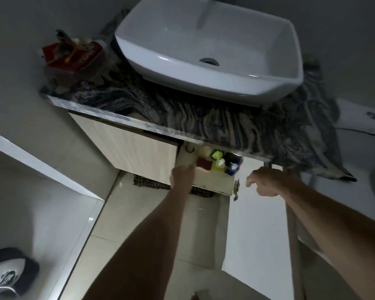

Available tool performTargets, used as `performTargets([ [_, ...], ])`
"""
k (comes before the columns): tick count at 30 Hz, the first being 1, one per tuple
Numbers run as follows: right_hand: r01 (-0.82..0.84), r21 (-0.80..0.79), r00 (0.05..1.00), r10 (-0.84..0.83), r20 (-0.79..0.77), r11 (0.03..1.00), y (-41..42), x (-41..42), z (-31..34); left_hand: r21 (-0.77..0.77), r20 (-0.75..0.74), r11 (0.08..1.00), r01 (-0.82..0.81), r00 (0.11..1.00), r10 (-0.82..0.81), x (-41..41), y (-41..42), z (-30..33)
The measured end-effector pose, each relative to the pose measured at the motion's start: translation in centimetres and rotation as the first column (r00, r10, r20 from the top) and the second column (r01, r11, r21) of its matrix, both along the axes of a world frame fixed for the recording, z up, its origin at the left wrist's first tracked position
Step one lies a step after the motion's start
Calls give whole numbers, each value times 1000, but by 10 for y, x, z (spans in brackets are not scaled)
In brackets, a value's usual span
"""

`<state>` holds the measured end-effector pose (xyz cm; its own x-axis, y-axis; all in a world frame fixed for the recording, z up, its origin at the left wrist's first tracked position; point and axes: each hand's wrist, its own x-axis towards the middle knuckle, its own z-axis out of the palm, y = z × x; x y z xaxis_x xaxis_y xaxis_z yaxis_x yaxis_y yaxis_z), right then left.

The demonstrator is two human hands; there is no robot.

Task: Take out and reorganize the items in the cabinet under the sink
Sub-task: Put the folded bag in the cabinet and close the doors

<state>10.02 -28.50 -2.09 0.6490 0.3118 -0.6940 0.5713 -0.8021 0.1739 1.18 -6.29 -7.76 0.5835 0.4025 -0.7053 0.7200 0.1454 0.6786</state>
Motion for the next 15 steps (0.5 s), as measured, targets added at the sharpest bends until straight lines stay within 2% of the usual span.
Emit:
performTargets([
  [1, 11, -48, 1000, -11, 7, 999, -23, 0, 4, 107, -33, 974, 201, 980, -198, -7, -23, -3],
  [2, 26, -51, 1000, -26, 3, 998, -43, 1, 5, 152, -64, 897, 415, 910, -410, -17, -52, -6],
  [4, -127, -47, 992, 127, 15, 991, -86, 4, -2, 149, -60, 668, 729, 681, -729, -32, -113, 2],
  [5, -222, 14, 972, 220, 81, 975, -102, 5, -7, 108, -54, 573, 813, 580, -813, -38, -140, 10],
  [7, -307, 102, 950, 299, 89, 946, -111, -1, -6, 49, -53, 451, 891, 453, -890, -40, -183, 20],
  [8, -343, 97, 939, 340, 40, 934, -111, -5, -1, 43, -53, 394, 918, 396, -917, -40, -206, 22],
  [9, -302, 28, 952, 303, -32, 953, -103, -11, 12, 40, -66, 348, 937, 350, -934, -39, -224, 22],
  [12, -256, -7, 966, 256, -24, 967, -103, -5, 21, 118, -119, 242, 963, 256, -959, -42, -252, 17],
  [15, -242, 3, 968, 241, -71, 970, -102, -4, 26, 161, -168, 161, 974, 188, -968, -41, -246, 15],
])
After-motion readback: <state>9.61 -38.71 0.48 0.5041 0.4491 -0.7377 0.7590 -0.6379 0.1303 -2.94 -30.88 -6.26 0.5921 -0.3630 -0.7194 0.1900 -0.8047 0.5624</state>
